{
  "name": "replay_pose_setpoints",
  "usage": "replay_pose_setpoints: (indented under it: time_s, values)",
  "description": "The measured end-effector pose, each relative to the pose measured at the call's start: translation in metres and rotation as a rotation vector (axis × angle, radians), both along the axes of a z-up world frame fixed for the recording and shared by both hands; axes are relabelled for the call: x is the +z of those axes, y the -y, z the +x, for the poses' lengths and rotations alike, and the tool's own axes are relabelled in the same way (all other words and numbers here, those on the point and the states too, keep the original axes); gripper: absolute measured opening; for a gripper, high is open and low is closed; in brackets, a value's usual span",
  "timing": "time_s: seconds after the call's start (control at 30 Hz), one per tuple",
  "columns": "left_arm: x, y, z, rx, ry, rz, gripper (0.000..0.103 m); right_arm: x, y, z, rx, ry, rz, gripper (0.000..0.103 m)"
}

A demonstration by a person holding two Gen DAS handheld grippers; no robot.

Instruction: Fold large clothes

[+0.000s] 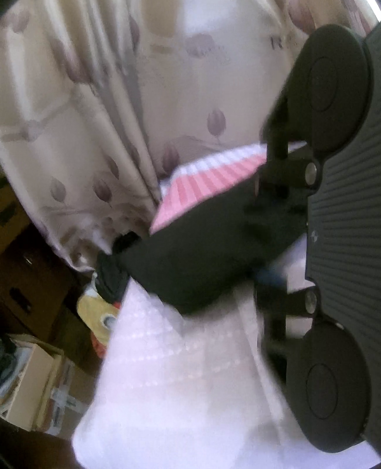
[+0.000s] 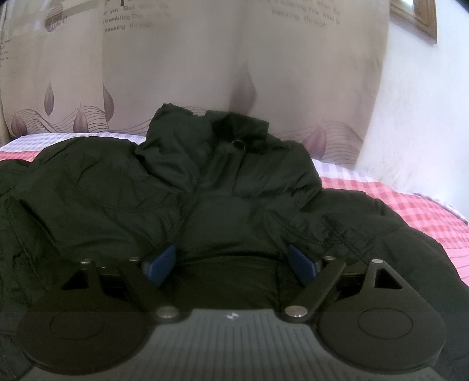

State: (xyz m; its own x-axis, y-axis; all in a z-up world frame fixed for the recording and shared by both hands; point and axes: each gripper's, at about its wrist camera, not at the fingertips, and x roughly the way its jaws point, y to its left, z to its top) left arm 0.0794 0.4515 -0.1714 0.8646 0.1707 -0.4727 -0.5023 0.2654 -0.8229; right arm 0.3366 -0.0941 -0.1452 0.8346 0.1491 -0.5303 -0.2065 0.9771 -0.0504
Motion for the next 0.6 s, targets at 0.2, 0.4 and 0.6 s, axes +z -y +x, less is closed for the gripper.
replay_pose_setpoints:
  time_s: [0.2, 0.4, 0.6]
  values:
    - [0.011, -0.004, 0.009, 0.013, 0.004, 0.077, 0.006, 0.0, 0.0, 0.0, -0.002, 0.002, 0.001, 0.087]
    - [0.093, 0.021, 0.036, -0.013, 0.088, 0.244, 0.006, 0.002, 0.01, -0.001, 0.013, 0.002, 0.072, 0.089]
    - [0.191, 0.107, 0.073, -0.164, 0.228, 0.452, 0.006, 0.028, 0.055, -0.029, -0.018, 0.086, 0.363, 0.089]
